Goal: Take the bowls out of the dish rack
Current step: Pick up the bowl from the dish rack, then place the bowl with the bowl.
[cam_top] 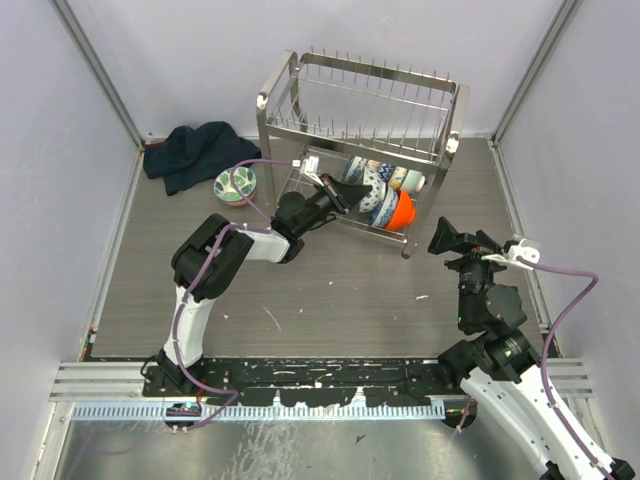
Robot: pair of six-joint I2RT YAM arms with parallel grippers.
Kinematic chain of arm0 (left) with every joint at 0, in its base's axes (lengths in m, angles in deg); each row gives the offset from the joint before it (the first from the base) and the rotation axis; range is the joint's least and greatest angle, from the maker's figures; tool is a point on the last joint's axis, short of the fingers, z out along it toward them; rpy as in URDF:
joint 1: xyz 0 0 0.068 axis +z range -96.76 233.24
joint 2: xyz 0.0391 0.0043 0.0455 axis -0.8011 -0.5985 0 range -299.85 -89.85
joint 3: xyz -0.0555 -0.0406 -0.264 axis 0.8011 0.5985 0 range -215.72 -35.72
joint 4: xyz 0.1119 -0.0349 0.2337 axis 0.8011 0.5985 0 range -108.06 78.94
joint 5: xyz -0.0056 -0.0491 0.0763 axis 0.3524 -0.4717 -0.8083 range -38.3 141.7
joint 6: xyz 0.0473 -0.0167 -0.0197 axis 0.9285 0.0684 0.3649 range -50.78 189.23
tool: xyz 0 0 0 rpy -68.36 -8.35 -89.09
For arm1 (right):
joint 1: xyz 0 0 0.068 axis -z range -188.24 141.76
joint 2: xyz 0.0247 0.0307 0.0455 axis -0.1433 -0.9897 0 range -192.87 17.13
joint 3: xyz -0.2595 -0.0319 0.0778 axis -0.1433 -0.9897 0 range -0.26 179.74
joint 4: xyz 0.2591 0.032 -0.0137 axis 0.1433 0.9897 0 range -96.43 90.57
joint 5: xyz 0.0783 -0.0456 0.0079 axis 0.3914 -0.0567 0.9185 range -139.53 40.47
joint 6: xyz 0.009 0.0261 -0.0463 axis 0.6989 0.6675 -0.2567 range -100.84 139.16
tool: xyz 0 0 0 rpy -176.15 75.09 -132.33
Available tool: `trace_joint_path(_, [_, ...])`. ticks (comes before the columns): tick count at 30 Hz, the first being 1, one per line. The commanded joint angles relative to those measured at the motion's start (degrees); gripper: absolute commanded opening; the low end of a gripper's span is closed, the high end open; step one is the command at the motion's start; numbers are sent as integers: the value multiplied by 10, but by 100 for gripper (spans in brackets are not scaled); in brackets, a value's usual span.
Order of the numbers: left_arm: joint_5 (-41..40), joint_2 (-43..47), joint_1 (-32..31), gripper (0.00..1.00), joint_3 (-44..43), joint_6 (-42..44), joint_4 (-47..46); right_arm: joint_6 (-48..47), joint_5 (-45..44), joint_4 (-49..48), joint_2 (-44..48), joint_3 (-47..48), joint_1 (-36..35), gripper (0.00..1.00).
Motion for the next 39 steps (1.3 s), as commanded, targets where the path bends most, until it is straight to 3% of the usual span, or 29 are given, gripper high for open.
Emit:
trace_joint_path(1, [-13, 49, 6, 0, 7, -7, -65, 1, -1, -27, -8, 10, -2, 100])
trace_joint_path(18, [-60, 58, -29, 0, 10, 16, -77, 0, -4, -25, -4, 9, -2, 100])
trace_joint_path(39, [-195, 193, -95, 0, 149, 104, -75, 2, -5, -21, 3, 8, -2, 100])
